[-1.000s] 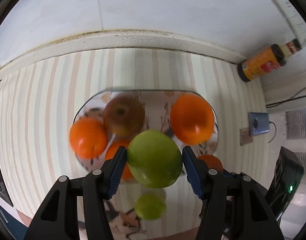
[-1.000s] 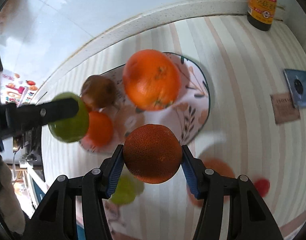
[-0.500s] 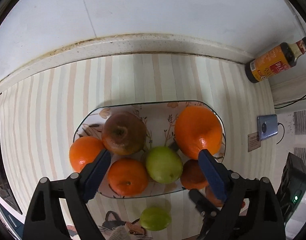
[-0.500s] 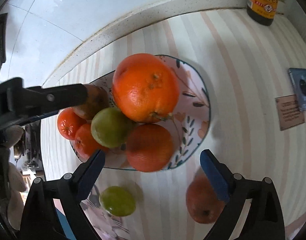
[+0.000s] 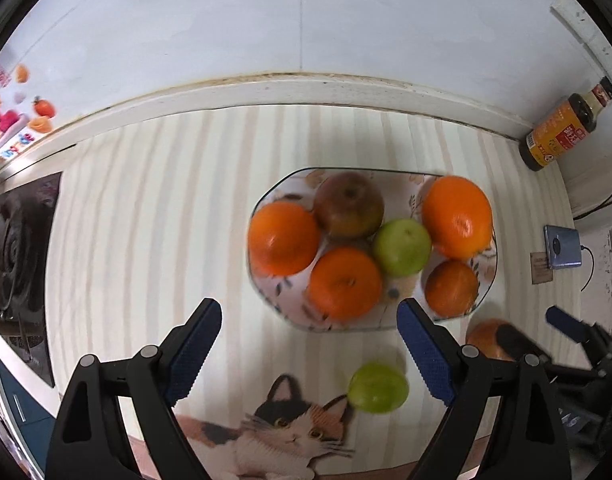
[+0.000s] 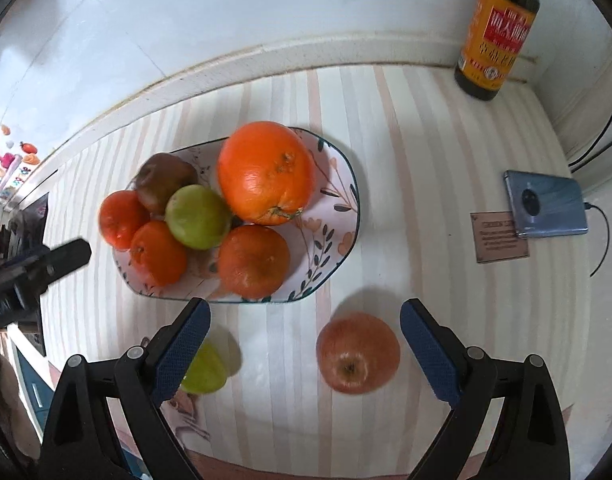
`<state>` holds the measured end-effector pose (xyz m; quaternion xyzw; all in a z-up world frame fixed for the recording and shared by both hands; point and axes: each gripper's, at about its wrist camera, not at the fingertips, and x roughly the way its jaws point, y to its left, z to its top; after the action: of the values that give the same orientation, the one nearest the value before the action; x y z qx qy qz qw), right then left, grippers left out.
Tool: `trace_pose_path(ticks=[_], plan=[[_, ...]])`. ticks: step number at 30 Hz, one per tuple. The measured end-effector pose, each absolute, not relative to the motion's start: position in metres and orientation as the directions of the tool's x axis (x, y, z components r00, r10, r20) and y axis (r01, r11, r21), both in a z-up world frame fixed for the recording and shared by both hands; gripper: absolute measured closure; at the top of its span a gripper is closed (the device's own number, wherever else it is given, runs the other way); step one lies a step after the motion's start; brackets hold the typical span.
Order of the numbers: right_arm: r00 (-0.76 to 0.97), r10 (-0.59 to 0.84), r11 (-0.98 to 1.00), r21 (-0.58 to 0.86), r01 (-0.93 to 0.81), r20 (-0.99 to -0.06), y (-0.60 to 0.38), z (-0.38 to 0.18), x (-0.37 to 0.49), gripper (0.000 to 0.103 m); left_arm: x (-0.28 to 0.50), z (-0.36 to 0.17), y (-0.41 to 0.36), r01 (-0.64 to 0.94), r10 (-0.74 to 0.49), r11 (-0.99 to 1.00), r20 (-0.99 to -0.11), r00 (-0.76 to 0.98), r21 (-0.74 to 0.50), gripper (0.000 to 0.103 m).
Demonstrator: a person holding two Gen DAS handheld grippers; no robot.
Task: Organize fruits
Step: 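Withdraw both open tools from the plate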
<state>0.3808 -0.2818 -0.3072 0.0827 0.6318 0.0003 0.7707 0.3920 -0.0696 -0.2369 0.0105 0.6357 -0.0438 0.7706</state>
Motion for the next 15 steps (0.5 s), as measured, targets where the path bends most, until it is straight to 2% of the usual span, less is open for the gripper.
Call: trace_pose_path(ticks=[15], plan=[[0.321, 0.109, 0.991, 0.127, 0.037, -0.941, -0.264, -0.22, 0.311, 0.005, 0.311, -0.166, -0.056, 0.102, -0.086, 0.993, -0.94, 0.33, -0.055, 0.013]])
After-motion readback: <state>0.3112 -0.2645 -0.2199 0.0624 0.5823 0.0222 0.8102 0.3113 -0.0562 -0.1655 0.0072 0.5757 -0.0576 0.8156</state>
